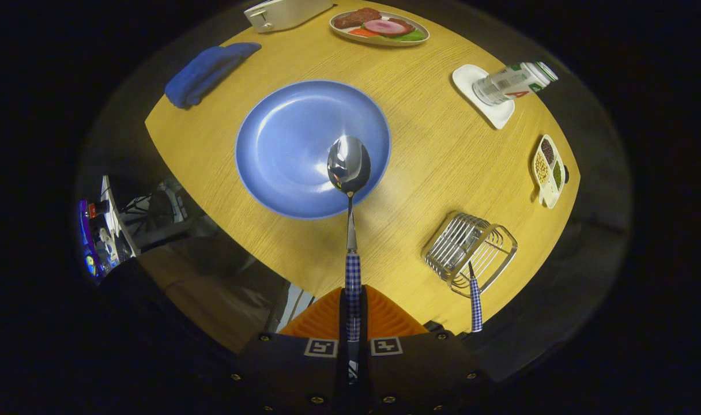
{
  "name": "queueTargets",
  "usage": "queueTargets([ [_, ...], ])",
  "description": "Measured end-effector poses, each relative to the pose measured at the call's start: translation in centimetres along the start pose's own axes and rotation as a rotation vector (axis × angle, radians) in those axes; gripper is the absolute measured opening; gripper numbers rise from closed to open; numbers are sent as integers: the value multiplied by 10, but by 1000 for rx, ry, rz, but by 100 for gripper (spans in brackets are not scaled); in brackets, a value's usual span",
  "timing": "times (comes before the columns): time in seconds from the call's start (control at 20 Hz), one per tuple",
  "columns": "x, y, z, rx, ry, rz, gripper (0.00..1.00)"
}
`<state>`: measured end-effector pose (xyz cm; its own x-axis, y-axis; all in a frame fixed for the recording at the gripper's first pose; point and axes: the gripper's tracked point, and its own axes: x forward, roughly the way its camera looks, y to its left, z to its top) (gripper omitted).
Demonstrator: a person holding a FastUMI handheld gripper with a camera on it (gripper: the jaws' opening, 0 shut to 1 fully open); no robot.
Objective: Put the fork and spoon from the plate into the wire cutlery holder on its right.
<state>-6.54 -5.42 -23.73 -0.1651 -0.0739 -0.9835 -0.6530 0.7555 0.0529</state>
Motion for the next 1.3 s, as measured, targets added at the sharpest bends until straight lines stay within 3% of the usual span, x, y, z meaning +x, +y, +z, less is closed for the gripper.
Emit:
queueTargets([
  [0.1,-8,-20,-14,14,27,-25,7],
  [0.85,-22,-76,-74,252,150,83,6],
  [1.3,-4,-102,-71,401,220,133,6],
])
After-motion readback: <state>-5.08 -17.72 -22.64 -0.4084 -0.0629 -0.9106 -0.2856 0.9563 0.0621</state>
